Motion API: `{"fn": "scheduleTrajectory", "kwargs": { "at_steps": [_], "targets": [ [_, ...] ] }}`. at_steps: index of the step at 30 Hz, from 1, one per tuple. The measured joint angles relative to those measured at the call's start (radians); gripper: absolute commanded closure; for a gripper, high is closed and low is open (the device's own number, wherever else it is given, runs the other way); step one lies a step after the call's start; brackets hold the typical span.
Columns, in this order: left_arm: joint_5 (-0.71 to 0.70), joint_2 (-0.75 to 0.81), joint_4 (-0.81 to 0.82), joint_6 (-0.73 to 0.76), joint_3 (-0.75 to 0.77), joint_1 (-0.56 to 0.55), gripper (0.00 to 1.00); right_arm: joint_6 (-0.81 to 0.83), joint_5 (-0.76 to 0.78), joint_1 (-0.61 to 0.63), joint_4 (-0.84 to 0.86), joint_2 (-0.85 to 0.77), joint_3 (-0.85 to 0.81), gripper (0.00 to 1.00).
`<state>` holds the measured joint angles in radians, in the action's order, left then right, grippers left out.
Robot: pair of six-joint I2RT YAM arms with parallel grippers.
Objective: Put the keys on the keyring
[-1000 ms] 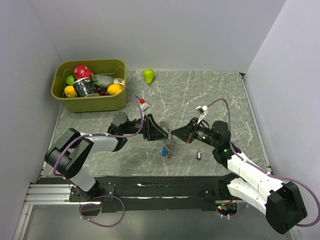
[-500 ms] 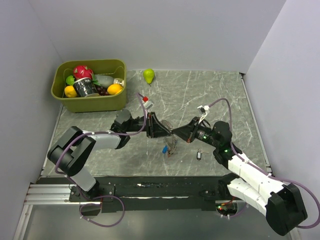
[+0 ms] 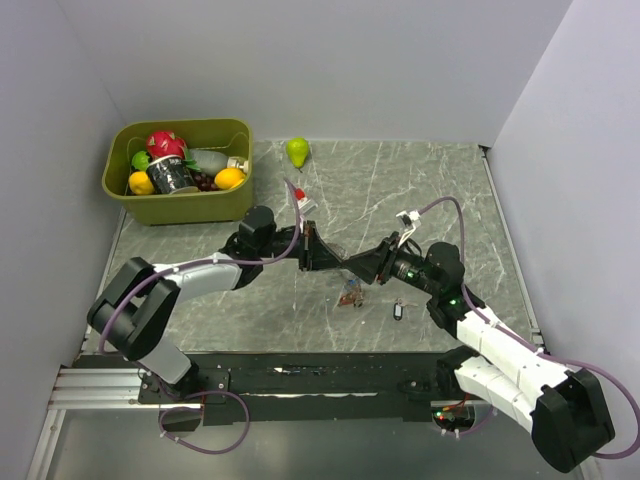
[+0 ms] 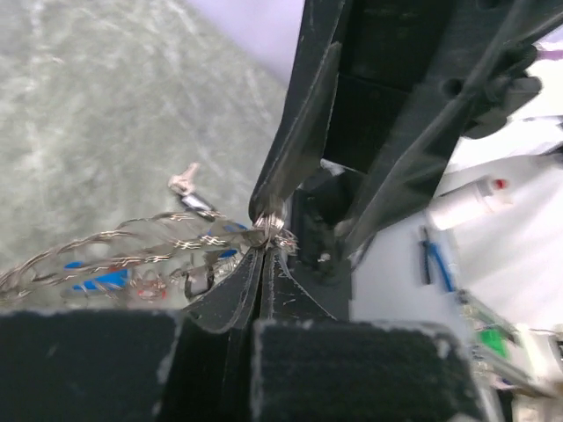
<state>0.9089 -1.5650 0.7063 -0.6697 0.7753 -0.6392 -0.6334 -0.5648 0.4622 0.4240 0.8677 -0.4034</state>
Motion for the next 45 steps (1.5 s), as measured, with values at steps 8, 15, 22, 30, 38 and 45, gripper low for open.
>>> {"fn": "scheduleTrajectory", "kwargs": {
  "at_steps": [8, 15, 22, 30, 38, 45],
  "targets": [
    [-0.121, 0.048, -0.423, 0.271, 0.110, -0.012, 0.99, 0.047, 0.024, -0.004, -0.063, -0.050, -0.004, 0.26],
    [-0.190, 0.053, -0.657, 0.446, 0.175, -0.040, 0.99, 0.124, -0.011, -0.013, -0.085, -0.057, -0.025, 0.32],
    [-0.212, 0.087, -0.761, 0.562, 0.191, -0.072, 0.99, 0.256, -0.121, -0.014, -0.115, 0.013, -0.074, 0.38],
    [-0.218, 0.133, -0.824, 0.667, 0.191, -0.110, 0.99, 0.412, -0.235, -0.016, -0.202, 0.063, -0.140, 0.47],
    [-0.214, 0.185, -0.823, 0.719, 0.189, -0.126, 0.99, 0.484, -0.306, -0.018, -0.261, 0.089, -0.143, 0.56],
    [-0.205, 0.224, -0.815, 0.737, 0.182, -0.129, 0.99, 0.497, -0.354, -0.018, -0.267, 0.103, -0.153, 0.60]
  ]
}}
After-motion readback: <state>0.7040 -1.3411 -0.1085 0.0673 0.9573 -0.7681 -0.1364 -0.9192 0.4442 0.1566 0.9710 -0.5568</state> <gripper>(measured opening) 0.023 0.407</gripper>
